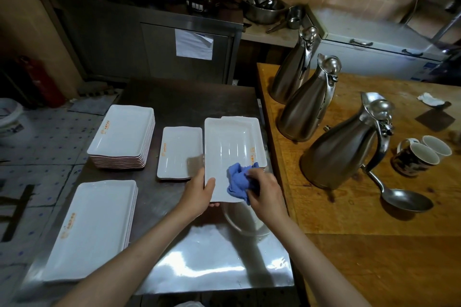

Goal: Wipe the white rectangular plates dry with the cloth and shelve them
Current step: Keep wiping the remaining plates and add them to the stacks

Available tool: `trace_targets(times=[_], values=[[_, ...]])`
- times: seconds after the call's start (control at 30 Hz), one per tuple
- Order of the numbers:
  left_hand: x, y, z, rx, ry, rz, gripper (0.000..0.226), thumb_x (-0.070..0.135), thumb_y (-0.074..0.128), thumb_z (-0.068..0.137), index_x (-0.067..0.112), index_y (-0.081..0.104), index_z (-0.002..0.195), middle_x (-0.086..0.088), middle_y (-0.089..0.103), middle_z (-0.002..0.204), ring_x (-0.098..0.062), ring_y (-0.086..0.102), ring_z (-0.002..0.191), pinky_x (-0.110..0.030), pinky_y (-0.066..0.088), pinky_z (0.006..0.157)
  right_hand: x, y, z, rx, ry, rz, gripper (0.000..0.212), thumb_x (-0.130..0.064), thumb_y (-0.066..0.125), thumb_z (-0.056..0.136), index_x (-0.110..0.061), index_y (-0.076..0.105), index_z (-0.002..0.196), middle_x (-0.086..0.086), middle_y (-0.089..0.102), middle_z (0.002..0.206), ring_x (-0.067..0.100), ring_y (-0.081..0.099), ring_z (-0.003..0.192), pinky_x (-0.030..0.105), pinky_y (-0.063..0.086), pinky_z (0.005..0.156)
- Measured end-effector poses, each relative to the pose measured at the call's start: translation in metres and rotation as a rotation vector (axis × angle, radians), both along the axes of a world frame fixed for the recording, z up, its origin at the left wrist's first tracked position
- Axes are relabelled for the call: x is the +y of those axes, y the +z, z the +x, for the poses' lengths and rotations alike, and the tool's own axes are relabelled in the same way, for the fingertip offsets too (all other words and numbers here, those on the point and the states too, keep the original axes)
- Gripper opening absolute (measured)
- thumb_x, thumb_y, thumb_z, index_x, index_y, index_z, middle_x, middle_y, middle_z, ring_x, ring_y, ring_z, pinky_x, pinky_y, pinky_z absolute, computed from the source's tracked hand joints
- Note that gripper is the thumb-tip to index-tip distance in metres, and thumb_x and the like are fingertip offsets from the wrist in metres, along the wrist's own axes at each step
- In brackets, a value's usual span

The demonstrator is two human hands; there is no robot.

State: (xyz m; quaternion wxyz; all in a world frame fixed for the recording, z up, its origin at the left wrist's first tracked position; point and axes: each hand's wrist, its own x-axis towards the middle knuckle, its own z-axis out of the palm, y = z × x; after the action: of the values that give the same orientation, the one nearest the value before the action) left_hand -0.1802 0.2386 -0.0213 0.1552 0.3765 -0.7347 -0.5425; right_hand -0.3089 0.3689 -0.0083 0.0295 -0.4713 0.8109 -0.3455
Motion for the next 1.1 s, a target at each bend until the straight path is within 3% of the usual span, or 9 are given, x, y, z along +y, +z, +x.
trace_targets(times=[0.1, 0.2, 0.3, 0.37, 0.47, 0.67, 0.83, 1.0, 1.1], values=[[0.001, 0.001, 0.001, 0.017, 0.005, 0.022, 0.031, 0.012, 0.042, 0.099, 0.011, 0.049, 0.129, -0.003, 0.060, 0.111, -0.022, 0.059, 0.098, -0.028, 0.045, 0.078, -0.004, 0.001, -0.007, 0.013, -0.070, -0.030, 0.024, 0.002, 0.073, 0.071, -0.005, 0.064, 0.092, 0.008, 0.063, 0.087, 0.021, 0.056, 0.084, 0.026, 0.047, 0.069], [0.002, 0.003, 0.001, 0.048, -0.025, 0.067, 0.032, 0.013, 0.041, 0.098, 0.016, 0.047, 0.130, -0.010, 0.065, 0.104, -0.030, 0.064, 0.085, -0.041, 0.055, 0.075, -0.010, 0.002, -0.013, 0.079, -0.118, -0.083, 0.024, 0.002, 0.079, 0.065, -0.003, 0.069, 0.087, 0.011, 0.065, 0.090, 0.019, 0.053, 0.087, 0.011, 0.035, 0.075], [0.006, 0.008, 0.004, 0.058, -0.063, 0.109, 0.029, 0.011, 0.038, 0.099, 0.019, 0.045, 0.126, -0.007, 0.065, 0.082, -0.022, 0.064, 0.056, -0.029, 0.051, 0.050, -0.020, 0.005, -0.023, 0.099, -0.182, -0.115, 0.024, -0.001, 0.079, 0.068, -0.004, 0.071, 0.091, 0.014, 0.063, 0.101, 0.020, 0.051, 0.092, 0.011, 0.031, 0.078], [0.009, 0.011, 0.005, 0.039, -0.077, 0.120, 0.029, 0.012, 0.037, 0.100, 0.018, 0.044, 0.127, -0.006, 0.065, 0.079, -0.019, 0.061, 0.049, -0.026, 0.048, 0.046, -0.026, 0.009, -0.031, 0.104, -0.177, -0.124, 0.023, -0.001, 0.078, 0.071, -0.004, 0.071, 0.093, 0.015, 0.063, 0.103, 0.024, 0.056, 0.094, 0.017, 0.036, 0.079], [0.011, 0.013, 0.006, 0.017, -0.096, 0.136, 0.028, 0.013, 0.037, 0.099, 0.015, 0.046, 0.127, -0.004, 0.066, 0.083, -0.020, 0.061, 0.049, -0.029, 0.049, 0.046, -0.032, 0.015, -0.040, 0.075, -0.184, -0.126, 0.021, -0.003, 0.074, 0.075, -0.005, 0.071, 0.096, 0.012, 0.064, 0.102, 0.025, 0.059, 0.094, 0.025, 0.044, 0.080], [0.012, 0.015, 0.010, -0.023, -0.129, 0.148, 0.031, 0.018, 0.040, 0.099, 0.021, 0.046, 0.129, 0.001, 0.064, 0.106, -0.030, 0.067, 0.067, -0.040, 0.057, 0.056, -0.041, 0.026, -0.052, 0.054, -0.225, -0.122, 0.018, -0.003, 0.069, 0.082, -0.005, 0.071, 0.099, 0.012, 0.066, 0.102, 0.023, 0.058, 0.098, 0.023, 0.039, 0.085], [0.008, 0.019, 0.009, -0.022, -0.162, 0.164, 0.031, 0.016, 0.040, 0.098, 0.020, 0.048, 0.128, 0.002, 0.066, 0.094, -0.022, 0.063, 0.053, -0.037, 0.054, 0.052, -0.048, 0.035, -0.053, -0.016, -0.321, -0.187, 0.012, -0.003, 0.067, 0.082, -0.006, 0.069, 0.094, 0.010, 0.066, 0.093, 0.021, 0.060, 0.087, 0.029, 0.049, 0.081], [0.005, 0.029, 0.010, -0.019, -0.229, 0.169, 0.028, 0.015, 0.039, 0.100, 0.014, 0.046, 0.127, -0.007, 0.067, 0.089, -0.017, 0.059, 0.044, -0.028, 0.049, 0.045, -0.055, 0.047, -0.050, -0.127, -0.371, -0.208, 0.015, -0.006, 0.067, 0.084, -0.005, 0.071, 0.098, 0.006, 0.067, 0.097, 0.007, 0.055, 0.084, 0.002, 0.037, 0.071], [0.004, 0.028, 0.010, -0.019, -0.252, 0.166, 0.029, 0.017, 0.040, 0.100, 0.017, 0.045, 0.128, -0.003, 0.067, 0.089, -0.018, 0.060, 0.046, -0.028, 0.050, 0.046, -0.059, 0.049, -0.045, -0.132, -0.336, -0.211, 0.017, -0.006, 0.067, 0.084, -0.005, 0.071, 0.100, 0.005, 0.068, 0.099, 0.006, 0.054, 0.086, 0.001, 0.038, 0.073]])
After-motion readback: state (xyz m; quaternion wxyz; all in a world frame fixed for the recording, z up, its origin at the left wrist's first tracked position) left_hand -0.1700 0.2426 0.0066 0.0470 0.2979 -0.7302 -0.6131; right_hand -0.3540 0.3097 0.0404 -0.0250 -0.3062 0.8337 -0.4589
